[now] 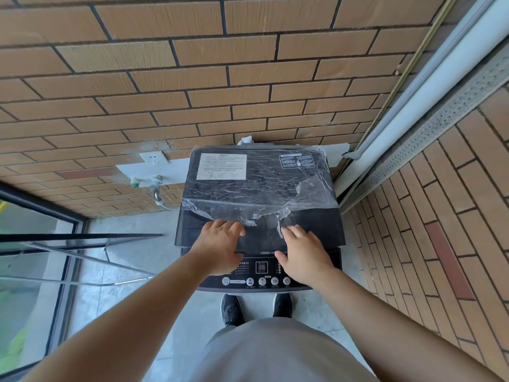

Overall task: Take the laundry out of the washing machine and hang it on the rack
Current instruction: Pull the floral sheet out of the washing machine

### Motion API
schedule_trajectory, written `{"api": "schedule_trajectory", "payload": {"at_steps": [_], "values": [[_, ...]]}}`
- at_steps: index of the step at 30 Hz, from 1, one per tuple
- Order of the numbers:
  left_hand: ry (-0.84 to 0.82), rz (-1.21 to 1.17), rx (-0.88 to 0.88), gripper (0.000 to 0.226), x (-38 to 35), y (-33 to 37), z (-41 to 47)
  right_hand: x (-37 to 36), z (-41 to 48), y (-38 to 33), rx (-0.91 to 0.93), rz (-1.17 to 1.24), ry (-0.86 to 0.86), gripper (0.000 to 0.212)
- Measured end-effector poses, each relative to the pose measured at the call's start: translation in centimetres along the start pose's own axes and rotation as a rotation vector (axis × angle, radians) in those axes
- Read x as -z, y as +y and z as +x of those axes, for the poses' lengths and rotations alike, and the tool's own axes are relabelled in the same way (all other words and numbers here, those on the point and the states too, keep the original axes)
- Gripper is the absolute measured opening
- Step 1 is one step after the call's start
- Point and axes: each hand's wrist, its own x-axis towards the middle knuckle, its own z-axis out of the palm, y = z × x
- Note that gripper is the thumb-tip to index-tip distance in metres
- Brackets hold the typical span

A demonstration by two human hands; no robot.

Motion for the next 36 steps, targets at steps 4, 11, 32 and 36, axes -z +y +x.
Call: {"api": "schedule_trajectory", "payload": {"at_steps": [4, 11, 32, 36], "values": [[0.142, 0.105, -0.079, 0.052, 1.7, -0.1, -1.0, 1.1, -0.7, 0.5, 0.083, -0.037, 0.279, 0.054], [0.264, 0.150, -0.086, 0.044, 4.1, 0.0, -0.6, 2.7, -0.6, 1.5, 0.206, -0.146, 0.507, 0.041], [1.129, 0.202, -0.168, 0.024, 15.6, -2.2, 3.6, 16.3, 6.4, -0.7, 0.179, -0.123, 1.229, 0.007], [1.134, 0.295, -0.180, 0.038, 16.5, -2.9, 5.0, 17.7, 8.0, -1.0, 0.182, -0.109, 1.249, 0.013]]}}
